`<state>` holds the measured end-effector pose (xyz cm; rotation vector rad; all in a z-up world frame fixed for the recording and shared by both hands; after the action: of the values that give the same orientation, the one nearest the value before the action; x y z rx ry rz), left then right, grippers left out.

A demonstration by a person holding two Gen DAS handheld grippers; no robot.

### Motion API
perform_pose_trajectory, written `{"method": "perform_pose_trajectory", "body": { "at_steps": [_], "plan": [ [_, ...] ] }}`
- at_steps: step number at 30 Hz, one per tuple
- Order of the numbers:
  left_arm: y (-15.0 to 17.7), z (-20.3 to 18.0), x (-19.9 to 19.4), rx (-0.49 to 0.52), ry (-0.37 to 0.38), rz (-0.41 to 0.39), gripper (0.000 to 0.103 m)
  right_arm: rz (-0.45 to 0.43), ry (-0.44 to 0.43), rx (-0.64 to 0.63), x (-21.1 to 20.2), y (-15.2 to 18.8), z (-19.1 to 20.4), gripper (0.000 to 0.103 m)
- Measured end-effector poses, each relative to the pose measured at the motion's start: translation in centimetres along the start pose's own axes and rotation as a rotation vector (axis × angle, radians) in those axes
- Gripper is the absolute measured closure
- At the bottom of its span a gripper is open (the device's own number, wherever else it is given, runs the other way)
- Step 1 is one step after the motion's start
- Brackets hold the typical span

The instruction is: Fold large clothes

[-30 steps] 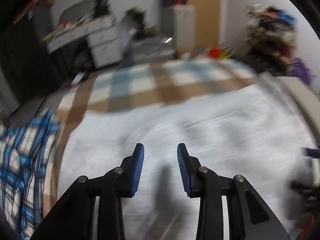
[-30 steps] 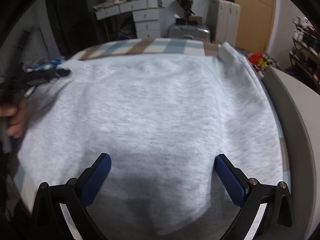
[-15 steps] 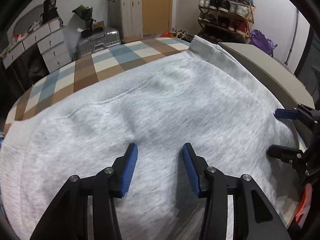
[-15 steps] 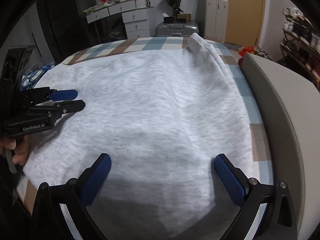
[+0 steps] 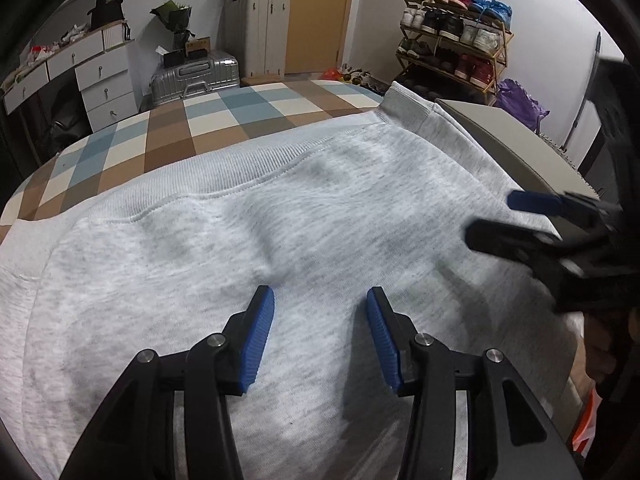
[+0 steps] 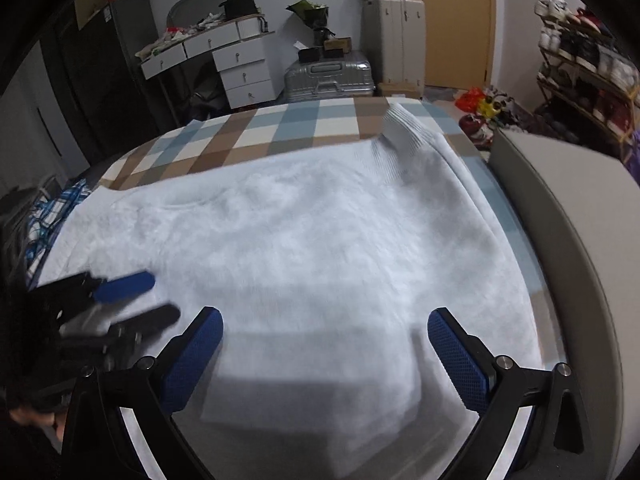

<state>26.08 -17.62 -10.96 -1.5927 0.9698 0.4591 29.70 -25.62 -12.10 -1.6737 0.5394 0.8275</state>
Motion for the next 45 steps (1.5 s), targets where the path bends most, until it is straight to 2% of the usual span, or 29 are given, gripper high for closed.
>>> {"method": "perform_pose_trajectory", "body": {
  "at_steps": [2,3,5,8,12,13,16,18,21,22,24,25,26,30,31,33,35,37,38,39,43,45],
  "plan": [
    [0.0,0.1,-0.1,-0.011,0.019,-0.003,0.061,0.03,0.031,-0.021,1.5,-0.7,0.0,0.028],
    [0.0,0.2,-0.1,-0.02,0.032,-0.005,0.061,0.044,0.032,-0.028,2.2,-0.7,-0.5,0.031],
    [0.0,0.3,-0.2,-0.032,0.051,-0.01,0.061,0.04,0.104,-0.014,2.8,-0.7,-2.6,0.031],
    [0.0,0.4,-0.3,-0.045,0.076,-0.014,0.061,0.059,0.154,0.06,2.4,0.1,-5.8,0.03],
    [-0.1,0.4,-0.3,-0.052,0.099,-0.016,0.057,0.06,0.203,-0.022,1.6,0.1,-4.5,0.029],
    [-0.1,0.3,-0.3,-0.048,0.096,-0.015,0.057,0.047,0.198,-0.037,1.0,-0.3,-3.8,0.029],
    [0.0,0.3,-0.3,-0.045,0.095,-0.014,0.057,-0.004,0.076,-0.024,0.1,-2.5,-1.4,0.026],
    [0.0,0.4,-0.3,-0.05,0.103,-0.016,0.057,-0.012,0.064,-0.042,0.6,-4.1,-0.1,0.021],
    [0.0,0.7,-0.5,-0.06,0.117,-0.019,0.057,0.021,0.04,-0.041,3.3,-6.0,1.6,0.021],
    [0.0,0.7,-0.5,-0.063,0.12,-0.02,0.057,0.062,0.019,-0.035,5.0,-6.2,2.0,0.021],
    [0.0,0.8,-0.5,-0.068,0.127,-0.021,0.057,0.095,0.078,-0.058,7.6,-5.7,1.2,0.022],
    [0.0,0.9,-0.5,-0.07,0.131,-0.022,0.057,0.101,0.065,-0.052,8.1,-5.4,0.9,0.018],
    [0.0,0.9,-0.6,-0.073,0.135,-0.022,0.057,0.098,0.031,-0.011,8.1,-5.2,0.1,0.018],
    [0.0,1.0,-0.6,-0.069,0.135,-0.021,0.057,0.074,0.076,0.039,4.6,-4.1,-1.3,0.019],
    [0.0,0.9,-0.6,-0.066,0.131,-0.02,0.057,0.05,0.077,0.014,2.9,-3.3,-0.9,0.019],
    [0.1,0.9,-0.6,-0.063,0.128,-0.019,0.057,0.017,0.025,-0.057,0.6,-1.8,0.7,0.018],
    [0.1,0.9,-0.6,-0.06,0.124,-0.018,0.057,0.025,-0.001,-0.121,0.2,-0.4,2.0,0.017],
    [0.1,0.9,-0.6,-0.056,0.119,-0.016,0.057,0.026,0.038,-0.168,0.9,1.2,2.2,0.017],
    [0.1,0.9,-0.7,-0.055,0.119,-0.017,0.057,0.014,0.016,-0.144,0.9,1.4,1.7,0.017],
    [0.1,0.9,-0.7,-0.056,0.121,-0.018,0.057,0.038,-0.015,-0.07,1.0,1.7,0.4,0.017],
    [0.1,1.0,-0.7,-0.06,0.124,-0.019,0.057,0.049,0.055,0.036,0.1,3.3,-3.7,0.017],
    [0.1,1.0,-0.8,-0.055,0.118,-0.018,0.057,0.047,0.074,0.057,-0.8,4.0,-4.2,0.016]
  ]
}}
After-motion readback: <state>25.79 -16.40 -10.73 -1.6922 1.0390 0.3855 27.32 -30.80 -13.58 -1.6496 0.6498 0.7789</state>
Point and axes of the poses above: each gripper's, at about its wrist camera, not at the fingertips, and x roughly the way its jaws point, z to its left, y to its underside, the point moved 5 cm from there along x, roughly the way its jaws point, and after that the axes turned 10 degrees about y, right-handed, at the moved point
